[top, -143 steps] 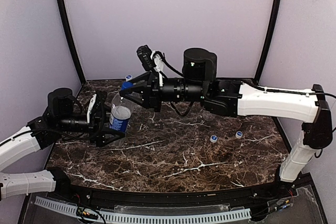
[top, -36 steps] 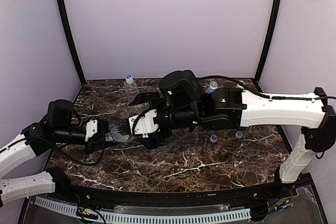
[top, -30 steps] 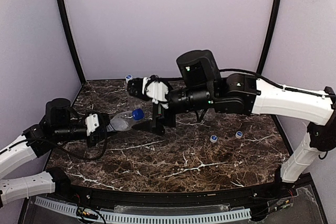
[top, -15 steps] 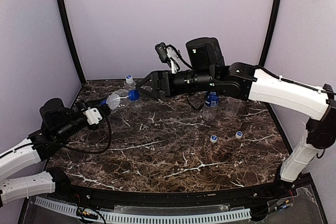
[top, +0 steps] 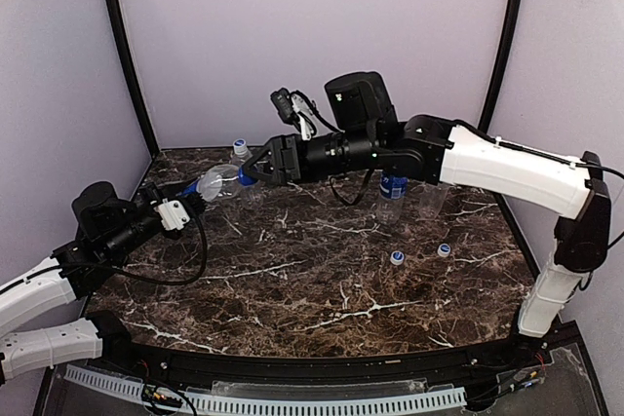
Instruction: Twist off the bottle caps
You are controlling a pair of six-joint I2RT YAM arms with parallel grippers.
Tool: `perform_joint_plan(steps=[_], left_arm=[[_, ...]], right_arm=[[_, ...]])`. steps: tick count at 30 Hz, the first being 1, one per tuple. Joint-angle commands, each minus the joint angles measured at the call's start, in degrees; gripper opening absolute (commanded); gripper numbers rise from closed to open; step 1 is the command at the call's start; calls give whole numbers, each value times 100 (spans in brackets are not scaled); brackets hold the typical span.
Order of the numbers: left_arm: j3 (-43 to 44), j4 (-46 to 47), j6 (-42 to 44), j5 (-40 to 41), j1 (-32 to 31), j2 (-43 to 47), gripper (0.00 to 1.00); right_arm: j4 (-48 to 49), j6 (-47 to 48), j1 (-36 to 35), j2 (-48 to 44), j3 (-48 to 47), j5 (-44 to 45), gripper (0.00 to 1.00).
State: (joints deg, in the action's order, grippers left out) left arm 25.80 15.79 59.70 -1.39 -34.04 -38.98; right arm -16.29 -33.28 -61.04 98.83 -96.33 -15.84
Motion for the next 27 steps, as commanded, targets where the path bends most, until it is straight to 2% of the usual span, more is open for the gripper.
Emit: perform_joint_plan(steps=[1, 3, 10, 12, 18, 20, 22, 23, 24, 25, 27], left_arm=[[-73, 65, -27, 9, -49, 16, 28], [-72, 64, -43, 1, -50, 14, 28], [-69, 6, -10, 32, -59, -3, 28], [-73, 11, -3, 41, -61, -4, 28], [-63, -83, -104, -3, -67, 20, 28], [-39, -245, -210, -135, -67, 41, 28], [111, -865, -455, -603, -67, 55, 28], [281, -1585, -549, -865, -67, 52, 28], [353, -1960, -816, -1455, -67, 46, 27], [482, -2566, -959, -2048, -67, 15, 27], [562, -3188, -1464, -2897, -67, -18, 28]], right_arm=[[76, -15, 48, 92, -157, -204, 53], [74, -26, 49, 125, -184, -266, 50], [-81, -22, 50, 227, -300, -434, 52], [-129, -21, 49, 257, -326, -465, 50], [-152, 74, 50, 197, -298, -456, 16], [-156, 328, 48, 159, -286, -490, 1], [-171, 946, 44, 75, -257, -692, 0], [-212, 1450, -2, -5, -248, -847, 0], [-309, 2056, -93, -69, -239, -910, 0], [-483, 2845, -237, -146, -229, -883, 0], [-963, 4650, -627, -287, -115, -809, 0]])
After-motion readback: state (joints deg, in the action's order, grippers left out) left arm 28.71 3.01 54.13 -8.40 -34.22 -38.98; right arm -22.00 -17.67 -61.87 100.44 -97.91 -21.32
